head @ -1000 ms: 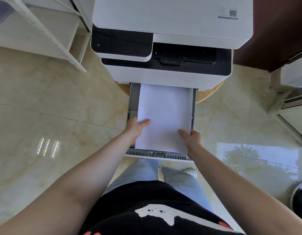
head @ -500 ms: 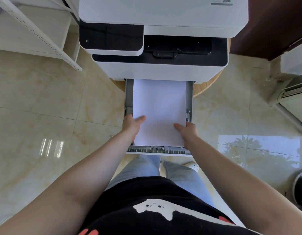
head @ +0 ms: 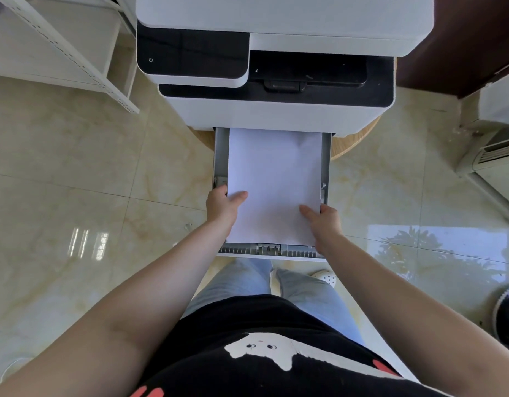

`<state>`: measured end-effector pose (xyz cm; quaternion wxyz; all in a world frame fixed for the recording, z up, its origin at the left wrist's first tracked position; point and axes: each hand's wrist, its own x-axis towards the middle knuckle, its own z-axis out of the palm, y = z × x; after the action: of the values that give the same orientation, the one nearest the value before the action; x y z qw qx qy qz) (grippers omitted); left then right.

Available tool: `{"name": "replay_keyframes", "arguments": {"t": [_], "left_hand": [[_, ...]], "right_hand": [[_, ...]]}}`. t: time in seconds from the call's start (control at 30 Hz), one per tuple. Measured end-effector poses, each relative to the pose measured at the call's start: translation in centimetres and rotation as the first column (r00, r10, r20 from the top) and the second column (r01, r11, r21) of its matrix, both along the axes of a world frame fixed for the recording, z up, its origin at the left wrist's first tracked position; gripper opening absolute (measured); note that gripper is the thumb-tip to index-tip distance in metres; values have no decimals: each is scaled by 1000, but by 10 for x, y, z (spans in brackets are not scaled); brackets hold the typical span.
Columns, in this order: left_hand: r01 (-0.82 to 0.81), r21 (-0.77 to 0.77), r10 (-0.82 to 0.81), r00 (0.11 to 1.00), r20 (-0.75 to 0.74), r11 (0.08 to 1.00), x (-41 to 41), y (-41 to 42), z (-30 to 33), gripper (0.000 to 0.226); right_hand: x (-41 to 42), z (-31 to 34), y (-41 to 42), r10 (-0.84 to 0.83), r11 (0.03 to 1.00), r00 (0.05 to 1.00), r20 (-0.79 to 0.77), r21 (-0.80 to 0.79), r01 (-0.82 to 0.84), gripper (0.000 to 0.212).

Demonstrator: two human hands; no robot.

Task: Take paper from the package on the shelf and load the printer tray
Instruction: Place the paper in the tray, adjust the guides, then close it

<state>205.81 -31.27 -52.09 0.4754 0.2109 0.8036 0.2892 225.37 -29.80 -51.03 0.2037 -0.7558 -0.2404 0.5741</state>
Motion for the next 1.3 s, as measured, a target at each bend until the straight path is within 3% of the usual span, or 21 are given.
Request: {"name": "replay_keyframes", "arguments": {"t": [0.23, 0.47, 0.67, 0.87, 0.97, 1.03, 1.1, 1.17, 1.2, 1.3], "left_hand": [[119, 27, -113, 978, -177, 993, 3, -2, -3, 36], [190, 76, -172, 966, -190, 979, -4, -14, 4, 40], [192, 118, -164, 964, -208, 974, -3, -16, 5, 45], [314, 160, -240, 900, -365, 936, -2, -25, 1, 49], [372, 167, -269, 858, -438, 913, -1, -29, 0, 67], [442, 104, -310, 759, -573, 891, 1, -31, 0, 80], [452, -15, -344, 657, -671, 892, 5, -34, 2, 95], [408, -119, -381, 651, -657, 905, 8, -38, 3, 117], [397, -172, -411, 660, -629, 901, 8, -41, 2, 127], [405, -292, -499, 682, -534, 866, 9, -50, -1, 147]], "right_hand": [[0, 3, 6, 94, 995, 993, 69, -21, -93, 15], [2, 3, 4, 92, 996, 994, 58, -23, -91, 18], [15, 12, -2, 344, 918, 893, 289, 97, -385, 24], [19, 12, -8, 374, 904, 881, 290, 97, -416, 35], [19, 12, -11, 399, 896, 867, 299, 75, -438, 46], [17, 12, -15, 387, 896, 857, 341, 79, -436, 53], [12, 11, -22, 378, 863, 760, 529, 95, -496, 66], [9, 10, -29, 368, 809, 586, 722, 63, -585, 89], [9, 9, -31, 379, 804, 553, 742, 32, -594, 102], [6, 4, -37, 486, 820, 612, 624, -84, -566, 136]]}}
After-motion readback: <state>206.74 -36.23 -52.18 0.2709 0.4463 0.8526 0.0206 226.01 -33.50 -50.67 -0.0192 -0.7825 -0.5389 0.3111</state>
